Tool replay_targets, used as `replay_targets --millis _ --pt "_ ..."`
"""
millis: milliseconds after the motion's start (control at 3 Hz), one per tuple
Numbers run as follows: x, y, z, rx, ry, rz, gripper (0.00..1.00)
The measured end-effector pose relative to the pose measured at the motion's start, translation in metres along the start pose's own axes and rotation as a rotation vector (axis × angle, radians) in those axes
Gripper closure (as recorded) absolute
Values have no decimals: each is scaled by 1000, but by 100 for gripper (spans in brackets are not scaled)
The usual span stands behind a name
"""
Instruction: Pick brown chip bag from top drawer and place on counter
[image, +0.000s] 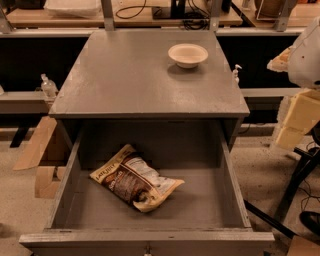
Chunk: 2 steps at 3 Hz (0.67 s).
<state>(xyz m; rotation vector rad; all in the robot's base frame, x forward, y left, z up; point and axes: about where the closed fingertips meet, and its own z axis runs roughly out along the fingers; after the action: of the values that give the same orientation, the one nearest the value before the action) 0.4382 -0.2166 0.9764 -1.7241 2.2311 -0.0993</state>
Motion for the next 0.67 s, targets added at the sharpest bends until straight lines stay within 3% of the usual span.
replay_targets --millis 333,667 --pt "-2 0 2 1 -4 0 0" --pt "-18 0 29 10 -50 0 0"
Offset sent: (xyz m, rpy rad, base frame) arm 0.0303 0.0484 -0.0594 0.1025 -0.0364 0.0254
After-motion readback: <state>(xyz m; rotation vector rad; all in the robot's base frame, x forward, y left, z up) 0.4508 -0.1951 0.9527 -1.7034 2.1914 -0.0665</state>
